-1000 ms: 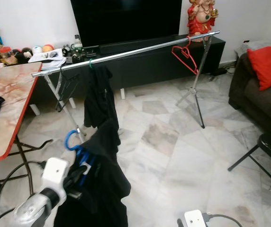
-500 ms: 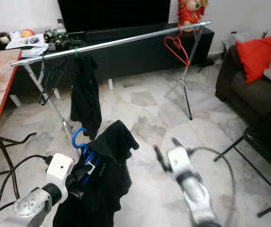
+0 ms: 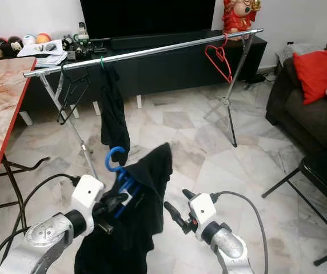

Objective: Hang hanger

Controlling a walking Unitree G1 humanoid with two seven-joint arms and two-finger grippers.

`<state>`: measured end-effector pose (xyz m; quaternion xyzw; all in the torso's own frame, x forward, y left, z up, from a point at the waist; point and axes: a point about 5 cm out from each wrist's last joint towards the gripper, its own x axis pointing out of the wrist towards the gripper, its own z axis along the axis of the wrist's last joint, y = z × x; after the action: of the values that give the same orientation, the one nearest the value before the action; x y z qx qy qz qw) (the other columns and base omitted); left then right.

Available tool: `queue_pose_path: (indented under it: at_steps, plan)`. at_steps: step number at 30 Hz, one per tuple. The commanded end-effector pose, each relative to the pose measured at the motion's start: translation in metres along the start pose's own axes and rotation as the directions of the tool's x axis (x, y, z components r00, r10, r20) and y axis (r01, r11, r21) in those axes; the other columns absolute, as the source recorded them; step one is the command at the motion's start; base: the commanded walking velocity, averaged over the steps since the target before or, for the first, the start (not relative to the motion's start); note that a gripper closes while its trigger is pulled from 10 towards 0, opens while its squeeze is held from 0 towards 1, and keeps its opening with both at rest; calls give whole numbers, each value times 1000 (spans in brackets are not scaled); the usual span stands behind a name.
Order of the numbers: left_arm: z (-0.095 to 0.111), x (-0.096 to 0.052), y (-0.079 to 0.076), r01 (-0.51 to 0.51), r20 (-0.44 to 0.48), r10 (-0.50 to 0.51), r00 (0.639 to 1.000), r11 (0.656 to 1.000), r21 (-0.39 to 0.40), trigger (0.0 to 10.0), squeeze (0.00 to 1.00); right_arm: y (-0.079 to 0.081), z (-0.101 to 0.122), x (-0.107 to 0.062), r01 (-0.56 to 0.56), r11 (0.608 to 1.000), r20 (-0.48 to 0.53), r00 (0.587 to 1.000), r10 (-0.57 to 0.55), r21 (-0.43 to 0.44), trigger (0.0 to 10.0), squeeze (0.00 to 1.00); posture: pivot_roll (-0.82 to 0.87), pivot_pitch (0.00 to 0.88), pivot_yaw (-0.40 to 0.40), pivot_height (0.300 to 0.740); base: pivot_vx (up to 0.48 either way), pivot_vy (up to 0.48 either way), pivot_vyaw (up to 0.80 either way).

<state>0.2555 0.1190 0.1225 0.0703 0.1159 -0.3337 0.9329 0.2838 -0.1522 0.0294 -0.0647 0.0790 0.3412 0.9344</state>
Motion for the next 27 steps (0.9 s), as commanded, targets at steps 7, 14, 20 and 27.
queue_pose_path:
  at_steps: [7, 14, 20, 27]
  plan:
    - [21, 4, -8, 124, 49, -127, 991, 991, 58, 10000, 0, -4, 3, 4, 34, 999, -8, 999, -34, -17, 10000, 0, 23, 62, 23, 740, 0, 0, 0]
    - [21, 6, -11, 154, 36, -157, 987, 986, 68, 10000, 0, -8, 3, 7, 104, 993, -30, 994, -106, -56, 10000, 0, 20, 60, 27, 740, 0, 0, 0]
    - [20, 5, -10, 161, 24, -164, 986, 984, 73, 10000, 0, -6, 3, 8, 102, 994, -24, 994, -103, -41, 0, 0, 23, 57, 29, 740, 0, 0, 0]
    - [19, 6, -10, 164, 20, -166, 986, 983, 80, 10000, 0, -9, 4, 8, 160, 986, -14, 987, -161, -52, 0, 0, 17, 52, 31, 740, 0, 0, 0]
